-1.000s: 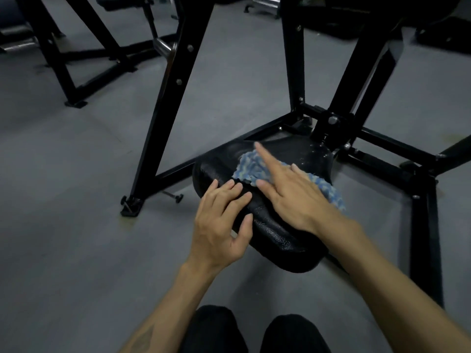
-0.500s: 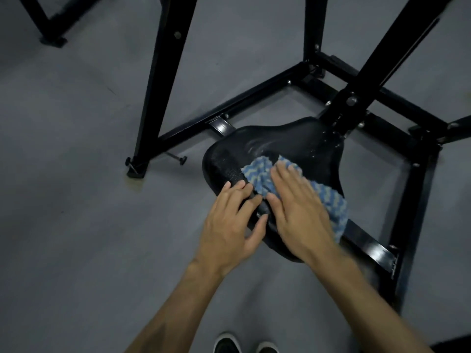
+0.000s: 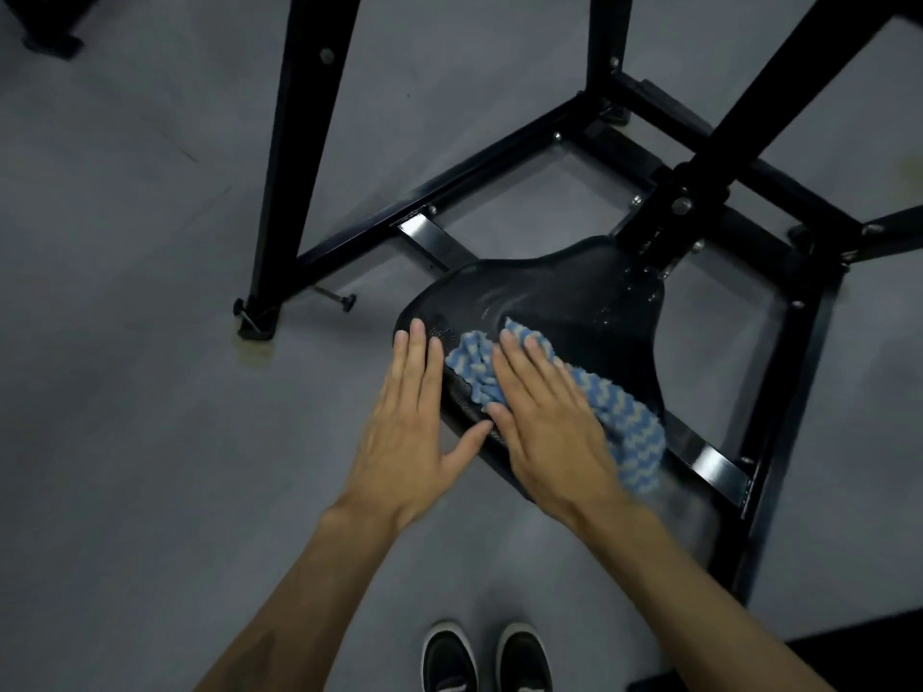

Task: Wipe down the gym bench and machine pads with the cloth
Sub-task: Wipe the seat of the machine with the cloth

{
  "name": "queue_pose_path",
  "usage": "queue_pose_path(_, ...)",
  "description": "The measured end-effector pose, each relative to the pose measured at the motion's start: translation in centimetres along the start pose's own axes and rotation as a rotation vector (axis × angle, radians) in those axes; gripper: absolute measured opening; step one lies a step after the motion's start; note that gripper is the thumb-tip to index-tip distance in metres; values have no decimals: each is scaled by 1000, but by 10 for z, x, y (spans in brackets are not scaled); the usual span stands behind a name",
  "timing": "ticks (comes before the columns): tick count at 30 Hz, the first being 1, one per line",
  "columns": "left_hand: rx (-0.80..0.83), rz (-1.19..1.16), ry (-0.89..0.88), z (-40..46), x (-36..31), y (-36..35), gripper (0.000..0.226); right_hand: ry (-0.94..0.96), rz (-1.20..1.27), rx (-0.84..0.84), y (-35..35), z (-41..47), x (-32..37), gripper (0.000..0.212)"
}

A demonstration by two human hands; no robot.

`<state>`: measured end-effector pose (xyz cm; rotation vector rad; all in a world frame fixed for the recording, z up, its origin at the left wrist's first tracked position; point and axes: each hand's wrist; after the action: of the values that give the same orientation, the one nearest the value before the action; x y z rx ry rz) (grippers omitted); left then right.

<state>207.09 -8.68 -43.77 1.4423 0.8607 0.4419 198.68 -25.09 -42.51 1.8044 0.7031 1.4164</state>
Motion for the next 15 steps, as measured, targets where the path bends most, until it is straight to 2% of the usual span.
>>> queue_pose_path(4,23,14,-5,0,2,3,104,77,-77,55,8,32,-9,61)
queue_pose_path(9,-16,2,41,-2,0,2,102,-113,2,-112,-4,14,4,59)
queue_pose_path(12,-54,-91,80,-7,-5,2,97,-24,-2,-43,-6,12,13,58)
queue_pose_path(15,-96,-162,105,-11,-9,2,95,94,30,76,6,47,5,58)
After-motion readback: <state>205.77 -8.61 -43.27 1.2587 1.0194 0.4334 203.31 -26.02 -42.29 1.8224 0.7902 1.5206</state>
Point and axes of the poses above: each hand's wrist, its own z-axis towards the middle knuckle, its own y-axis out of the back of the hand, x = y × z, and after that the axes turned 15 degrees about z, right-handed
